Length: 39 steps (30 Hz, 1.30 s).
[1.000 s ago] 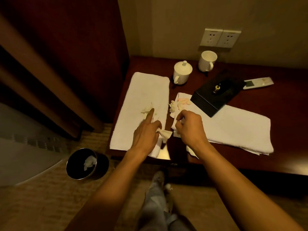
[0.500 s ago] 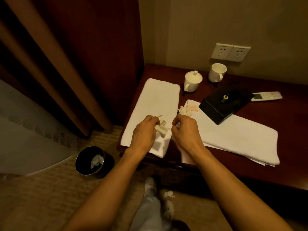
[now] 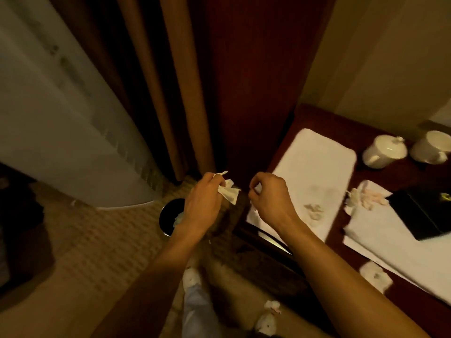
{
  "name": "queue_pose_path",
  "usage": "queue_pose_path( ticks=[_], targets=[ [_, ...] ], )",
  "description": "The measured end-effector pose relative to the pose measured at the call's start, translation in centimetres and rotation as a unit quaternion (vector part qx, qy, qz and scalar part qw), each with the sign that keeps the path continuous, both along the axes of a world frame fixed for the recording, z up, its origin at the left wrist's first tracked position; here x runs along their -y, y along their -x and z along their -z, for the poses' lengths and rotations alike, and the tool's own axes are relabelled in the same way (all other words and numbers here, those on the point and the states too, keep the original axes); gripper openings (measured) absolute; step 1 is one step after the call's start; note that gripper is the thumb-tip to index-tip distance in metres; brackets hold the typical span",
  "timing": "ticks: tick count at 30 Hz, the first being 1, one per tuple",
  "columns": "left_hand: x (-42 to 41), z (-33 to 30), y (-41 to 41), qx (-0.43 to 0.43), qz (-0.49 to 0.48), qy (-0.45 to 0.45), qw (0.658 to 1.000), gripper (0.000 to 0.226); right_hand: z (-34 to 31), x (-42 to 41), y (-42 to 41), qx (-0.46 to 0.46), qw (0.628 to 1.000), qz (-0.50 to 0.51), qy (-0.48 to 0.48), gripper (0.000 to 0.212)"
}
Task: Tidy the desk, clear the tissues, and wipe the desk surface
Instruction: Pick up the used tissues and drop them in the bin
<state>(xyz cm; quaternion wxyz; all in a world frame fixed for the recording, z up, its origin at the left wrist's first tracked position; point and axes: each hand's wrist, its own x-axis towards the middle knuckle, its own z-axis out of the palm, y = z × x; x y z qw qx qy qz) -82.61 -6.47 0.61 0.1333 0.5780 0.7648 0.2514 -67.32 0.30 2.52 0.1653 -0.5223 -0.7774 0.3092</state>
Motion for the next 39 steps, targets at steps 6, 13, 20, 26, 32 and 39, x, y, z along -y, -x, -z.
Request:
queue_pose_path(
  ticks=[6, 13, 20, 26, 32, 39],
  targets=[
    [1.4, 3.7, 10.9, 0.020, -0.062, 0.026, 0.997, 0.021, 3.0, -0.4, 12.0, 0.014, 0.997, -0.079, -0.001, 0.003],
    [2.6, 11.2, 20.7, 0.105, -0.159, 0.053, 0.980, 0.022, 11.3, -0.8, 23.9, 0.055, 0.990, -0.111, 0.070, 0.006],
    [3.0, 26.7, 24.4, 0.162, -0.198, 0.078, 0.964, 0.033, 27.3, 0.4, 30.0, 0.082, 0.986, -0.058, 0.132, 0.011],
    [2.4, 42.1, 25.2, 0.166, -0.187, 0.123, 0.960, 0.029, 41.9, 1.1, 31.4, 0.092, 0.986, -0.069, 0.123, 0.013],
    [2.0, 53.3, 26.0, 0.155, -0.160, 0.146, 0.964, 0.041, 52.4, -0.1, 31.8, 0.132, 0.981, -0.090, 0.112, 0.019],
    [2.3, 58.2, 26.6, 0.128, -0.151, 0.176, 0.964, 0.062, 56.6, -0.4, 31.7, 0.149, 0.974, -0.121, 0.122, 0.042]
  ],
)
